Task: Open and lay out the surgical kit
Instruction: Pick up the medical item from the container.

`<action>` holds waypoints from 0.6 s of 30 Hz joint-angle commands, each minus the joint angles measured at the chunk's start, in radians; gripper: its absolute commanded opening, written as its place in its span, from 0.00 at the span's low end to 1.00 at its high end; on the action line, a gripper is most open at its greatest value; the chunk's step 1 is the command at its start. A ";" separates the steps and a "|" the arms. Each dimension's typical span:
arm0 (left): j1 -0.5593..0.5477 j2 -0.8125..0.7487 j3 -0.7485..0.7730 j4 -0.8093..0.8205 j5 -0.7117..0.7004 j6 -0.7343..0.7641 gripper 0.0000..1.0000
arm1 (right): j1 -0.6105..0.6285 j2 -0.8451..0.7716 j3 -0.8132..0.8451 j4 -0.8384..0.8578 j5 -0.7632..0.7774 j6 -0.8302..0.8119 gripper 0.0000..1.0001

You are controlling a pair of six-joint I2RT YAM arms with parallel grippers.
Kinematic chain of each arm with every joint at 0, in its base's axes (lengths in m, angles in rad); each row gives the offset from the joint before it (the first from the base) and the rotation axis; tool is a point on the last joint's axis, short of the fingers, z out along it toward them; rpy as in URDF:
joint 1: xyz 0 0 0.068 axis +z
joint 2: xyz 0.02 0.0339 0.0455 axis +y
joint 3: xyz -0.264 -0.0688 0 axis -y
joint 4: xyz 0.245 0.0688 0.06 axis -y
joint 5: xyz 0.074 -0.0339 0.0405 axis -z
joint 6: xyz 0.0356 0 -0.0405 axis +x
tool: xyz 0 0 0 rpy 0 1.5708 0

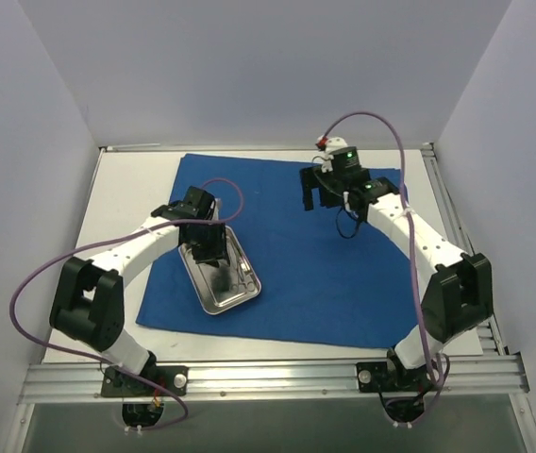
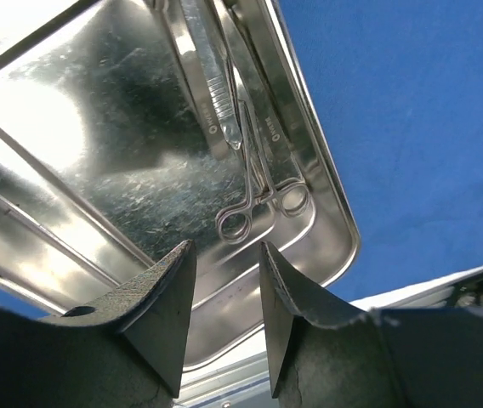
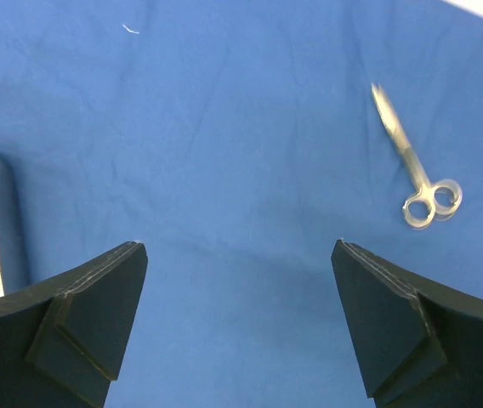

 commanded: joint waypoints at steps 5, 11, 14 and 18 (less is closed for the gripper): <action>-0.094 0.078 0.075 -0.005 -0.126 -0.011 0.41 | -0.129 -0.174 -0.103 0.067 -0.197 0.129 0.80; -0.134 0.170 0.100 0.007 -0.170 -0.020 0.37 | -0.131 -0.257 -0.139 0.101 -0.190 0.129 0.76; -0.151 0.216 0.107 0.032 -0.176 -0.035 0.37 | -0.131 -0.262 -0.150 0.113 -0.209 0.130 0.76; -0.175 0.248 0.110 0.035 -0.199 -0.051 0.37 | -0.131 -0.265 -0.161 0.121 -0.215 0.129 0.76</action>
